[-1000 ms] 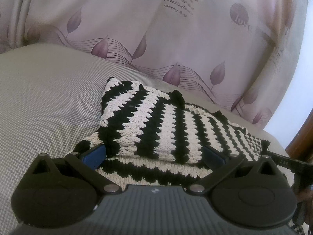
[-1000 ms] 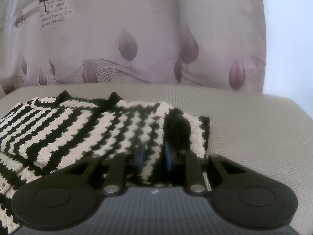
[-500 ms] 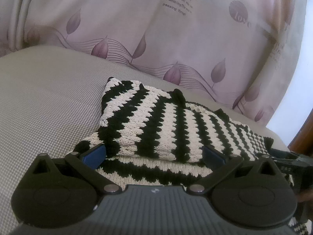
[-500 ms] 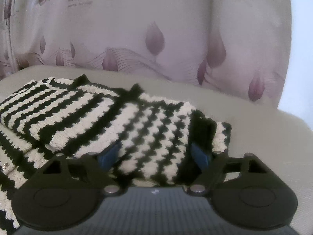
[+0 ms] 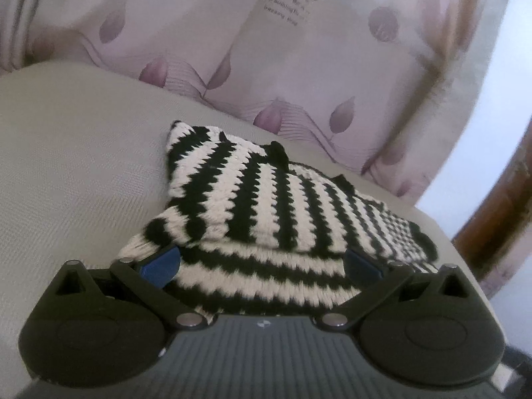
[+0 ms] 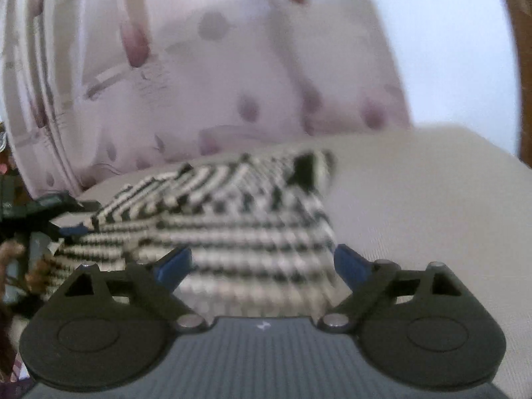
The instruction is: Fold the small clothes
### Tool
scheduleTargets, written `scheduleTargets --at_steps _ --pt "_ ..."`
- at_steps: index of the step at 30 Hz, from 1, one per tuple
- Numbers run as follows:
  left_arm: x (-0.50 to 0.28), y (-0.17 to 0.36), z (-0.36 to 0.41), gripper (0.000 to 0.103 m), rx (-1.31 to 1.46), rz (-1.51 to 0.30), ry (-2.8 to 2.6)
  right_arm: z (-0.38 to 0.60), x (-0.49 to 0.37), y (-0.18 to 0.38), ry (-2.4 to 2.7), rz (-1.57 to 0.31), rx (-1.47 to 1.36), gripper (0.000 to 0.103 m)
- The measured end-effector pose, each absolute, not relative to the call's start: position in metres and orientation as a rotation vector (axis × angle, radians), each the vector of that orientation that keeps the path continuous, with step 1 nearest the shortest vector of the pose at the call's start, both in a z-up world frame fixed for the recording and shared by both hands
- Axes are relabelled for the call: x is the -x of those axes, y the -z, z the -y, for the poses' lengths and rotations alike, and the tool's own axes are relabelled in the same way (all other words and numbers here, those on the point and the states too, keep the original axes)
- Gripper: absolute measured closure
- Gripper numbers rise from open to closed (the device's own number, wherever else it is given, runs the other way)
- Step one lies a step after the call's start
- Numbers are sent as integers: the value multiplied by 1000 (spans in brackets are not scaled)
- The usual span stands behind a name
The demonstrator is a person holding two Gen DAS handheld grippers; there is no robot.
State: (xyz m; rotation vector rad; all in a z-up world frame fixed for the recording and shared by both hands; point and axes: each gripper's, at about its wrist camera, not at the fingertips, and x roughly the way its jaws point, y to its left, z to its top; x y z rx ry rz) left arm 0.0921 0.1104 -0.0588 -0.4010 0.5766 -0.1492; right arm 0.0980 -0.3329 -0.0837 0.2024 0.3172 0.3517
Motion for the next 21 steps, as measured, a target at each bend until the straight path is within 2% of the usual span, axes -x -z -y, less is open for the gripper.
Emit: scheduleTargets --at_steps 7,10,11,14,15,21 --pt "-18 49 -150 0 360 -633 192 360 -45 125 -320 -348 -313 12" --pt "6 55 -162 4 341 -679 209 360 -44 130 -347 -338 -356 15" --pt "11 57 -165 8 340 -696 208 359 -44 131 -351 -337 -361 19" --pt "24 63 -172 14 366 -729 220 357 -48 132 -367 -348 -378 47" --pt "28 64 -174 14 369 -721 221 355 -50 133 -368 -356 -384 50" --pt "35 66 -167 14 321 -717 267 351 -51 133 -406 -380 -425 50"
